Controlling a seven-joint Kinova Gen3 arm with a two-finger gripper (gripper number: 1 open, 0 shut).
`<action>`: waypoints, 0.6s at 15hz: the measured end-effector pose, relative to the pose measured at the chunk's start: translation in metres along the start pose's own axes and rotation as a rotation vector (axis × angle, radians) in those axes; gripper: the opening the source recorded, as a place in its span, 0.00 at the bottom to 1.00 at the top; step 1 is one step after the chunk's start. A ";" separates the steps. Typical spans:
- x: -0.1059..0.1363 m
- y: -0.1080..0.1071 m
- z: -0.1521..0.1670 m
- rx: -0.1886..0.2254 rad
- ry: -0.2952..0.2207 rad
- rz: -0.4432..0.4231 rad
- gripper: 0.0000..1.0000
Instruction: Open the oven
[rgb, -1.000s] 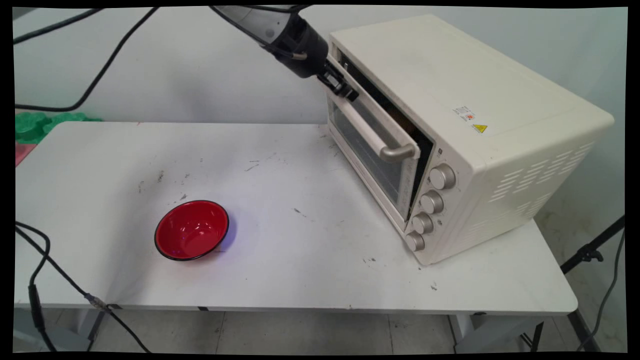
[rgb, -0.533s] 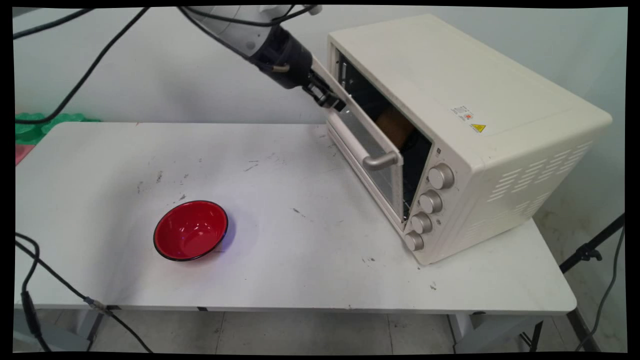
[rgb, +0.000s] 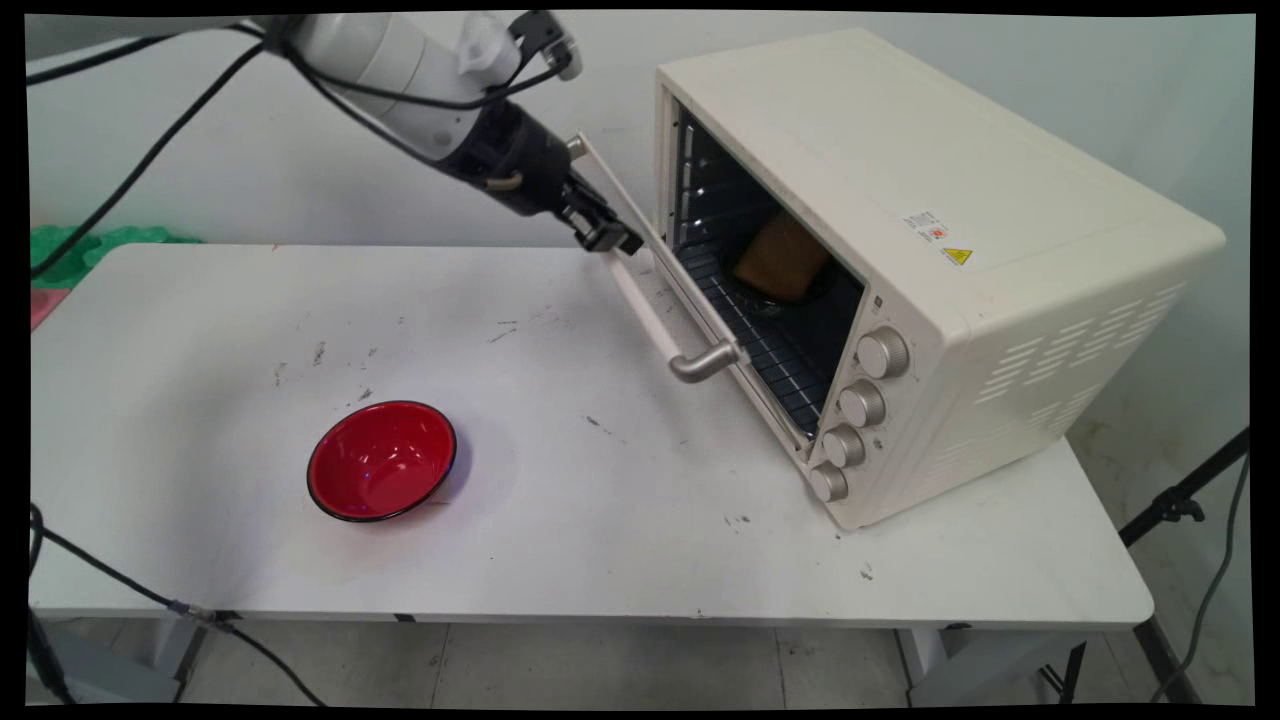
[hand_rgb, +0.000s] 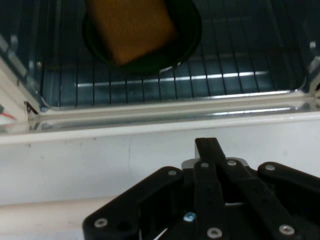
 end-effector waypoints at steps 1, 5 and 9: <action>-0.007 0.000 -0.001 0.003 0.002 -0.002 0.00; -0.036 0.000 -0.005 0.016 0.012 -0.018 0.00; -0.066 -0.001 -0.008 0.029 0.015 -0.034 0.00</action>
